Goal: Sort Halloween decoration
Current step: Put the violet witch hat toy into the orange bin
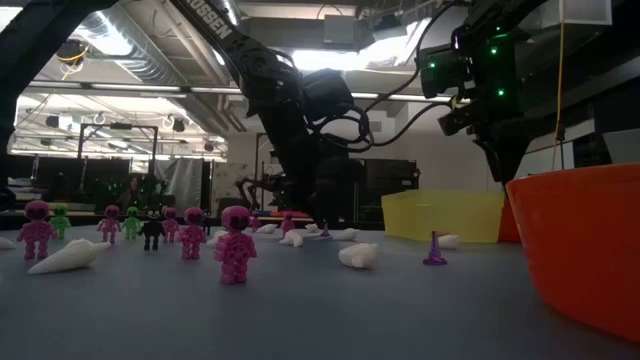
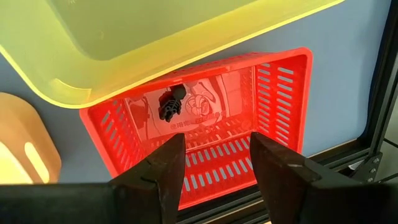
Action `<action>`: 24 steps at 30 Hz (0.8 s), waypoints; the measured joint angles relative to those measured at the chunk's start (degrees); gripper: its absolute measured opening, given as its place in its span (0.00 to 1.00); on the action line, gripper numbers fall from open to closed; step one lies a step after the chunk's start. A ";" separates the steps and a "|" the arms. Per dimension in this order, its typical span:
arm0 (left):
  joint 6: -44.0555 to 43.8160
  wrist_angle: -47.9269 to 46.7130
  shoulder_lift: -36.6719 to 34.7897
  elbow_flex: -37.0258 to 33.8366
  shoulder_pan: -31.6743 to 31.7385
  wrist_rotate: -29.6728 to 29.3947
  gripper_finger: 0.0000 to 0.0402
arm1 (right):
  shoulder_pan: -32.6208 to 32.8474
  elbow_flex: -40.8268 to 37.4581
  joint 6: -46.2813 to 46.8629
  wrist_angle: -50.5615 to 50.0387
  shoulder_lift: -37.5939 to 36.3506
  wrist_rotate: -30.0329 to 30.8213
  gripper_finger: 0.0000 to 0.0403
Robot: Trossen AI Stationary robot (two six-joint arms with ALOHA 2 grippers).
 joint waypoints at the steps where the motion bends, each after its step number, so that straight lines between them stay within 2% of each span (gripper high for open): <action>1: -0.06 -0.06 0.00 0.00 0.00 0.00 0.42 | 0.00 0.00 0.00 0.00 0.00 0.00 0.45; 19: -1.59 -1.35 0.00 0.00 -0.02 0.09 0.42 | -0.02 0.00 0.00 0.04 0.00 -0.02 0.45; 24: -1.60 -1.37 0.00 0.00 -0.02 0.09 0.38 | 0.00 0.00 -0.01 0.04 0.01 -0.02 0.45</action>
